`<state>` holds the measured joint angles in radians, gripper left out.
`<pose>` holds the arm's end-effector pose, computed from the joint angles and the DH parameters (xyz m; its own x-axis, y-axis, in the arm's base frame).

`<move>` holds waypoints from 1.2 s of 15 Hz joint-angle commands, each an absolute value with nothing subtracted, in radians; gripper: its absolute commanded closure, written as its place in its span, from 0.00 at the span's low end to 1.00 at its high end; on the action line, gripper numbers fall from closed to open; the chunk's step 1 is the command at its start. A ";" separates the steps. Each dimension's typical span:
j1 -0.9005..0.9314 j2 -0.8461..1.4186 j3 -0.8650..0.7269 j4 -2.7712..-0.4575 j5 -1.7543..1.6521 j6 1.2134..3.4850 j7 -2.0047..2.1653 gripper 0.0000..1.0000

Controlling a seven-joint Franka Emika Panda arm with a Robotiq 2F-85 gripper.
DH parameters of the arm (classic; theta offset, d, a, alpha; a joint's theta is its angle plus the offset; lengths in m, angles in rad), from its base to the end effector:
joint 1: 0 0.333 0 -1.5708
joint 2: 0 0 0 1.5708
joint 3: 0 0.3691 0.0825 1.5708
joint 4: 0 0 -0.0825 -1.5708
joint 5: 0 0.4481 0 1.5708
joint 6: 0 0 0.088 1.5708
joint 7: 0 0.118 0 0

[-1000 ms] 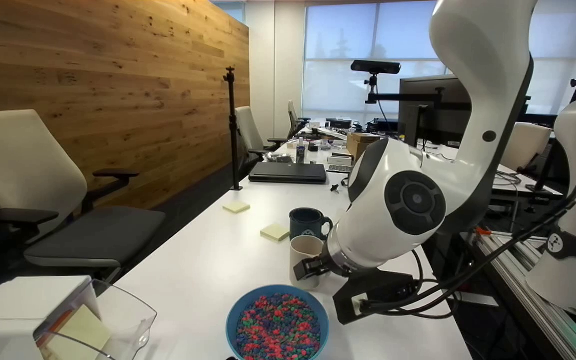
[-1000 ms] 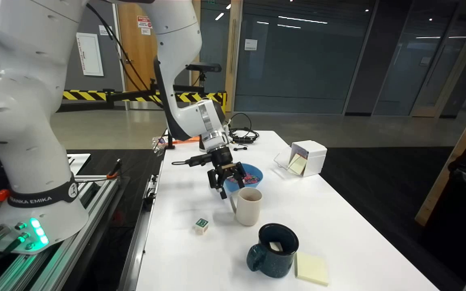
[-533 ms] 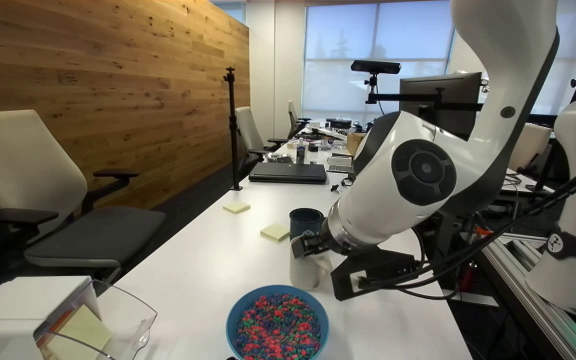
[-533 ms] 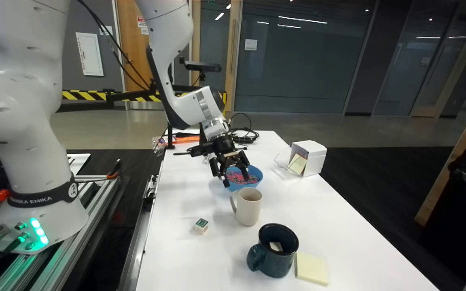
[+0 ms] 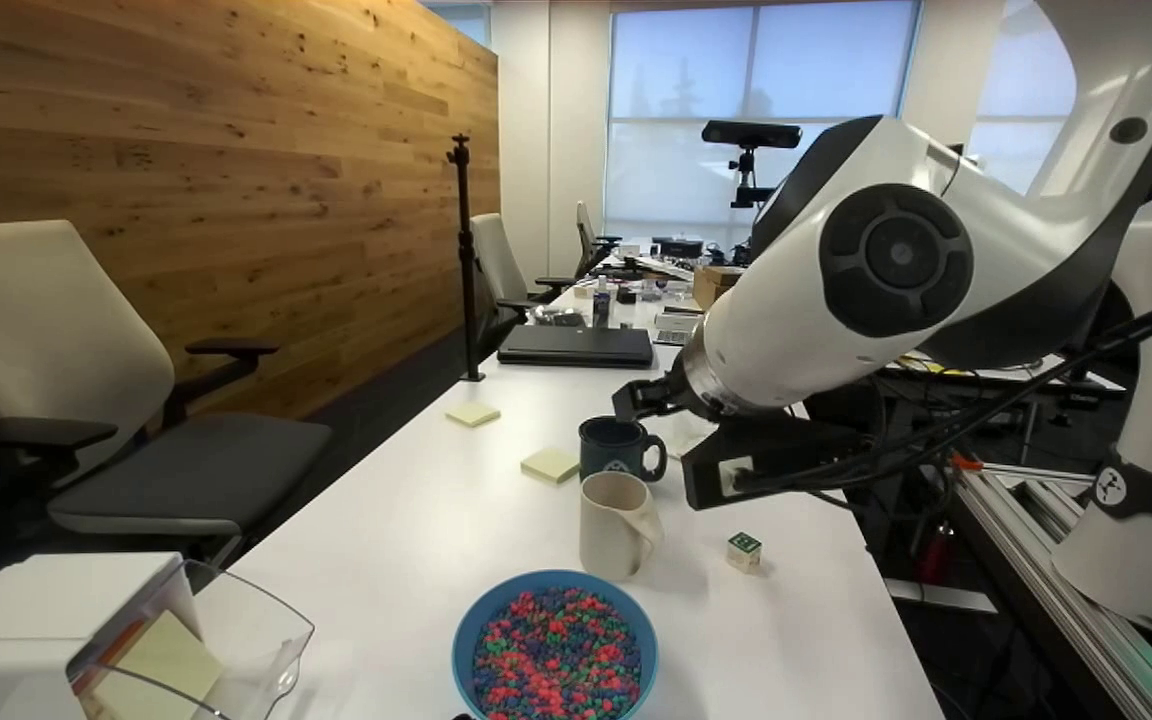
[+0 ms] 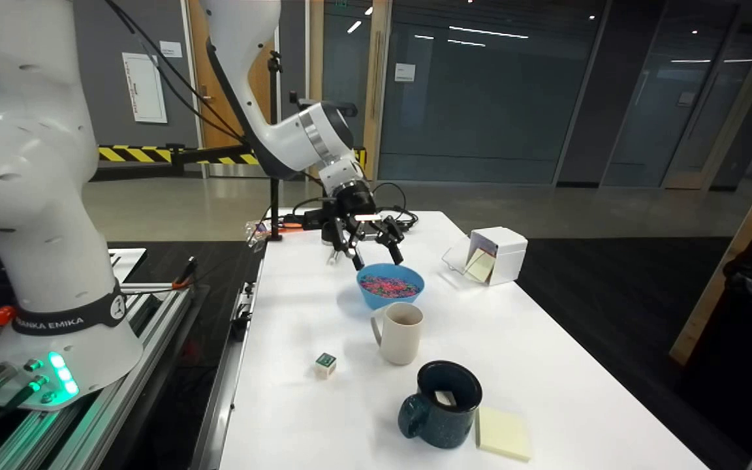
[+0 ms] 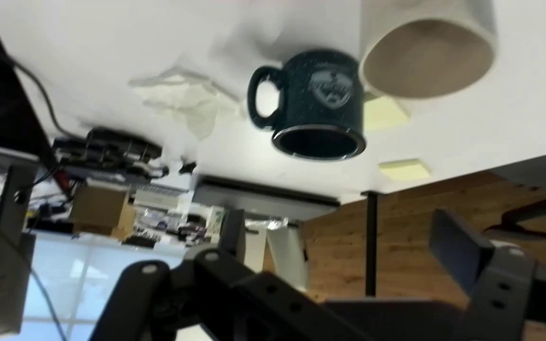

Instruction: Pour the contents from the white cup into the blue bowl

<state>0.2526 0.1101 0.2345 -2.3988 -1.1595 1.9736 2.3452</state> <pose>0.4779 0.1777 0.2579 0.3112 -0.4671 0.8276 -0.8907 -0.4469 0.0826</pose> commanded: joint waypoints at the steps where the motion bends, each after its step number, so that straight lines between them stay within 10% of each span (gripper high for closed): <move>1: 0.276 0.030 0.250 -2.427 -1.158 1.744 2.305 0.00; 18: 0.279 -0.354 0.199 -2.710 -1.428 2.478 2.201 0.00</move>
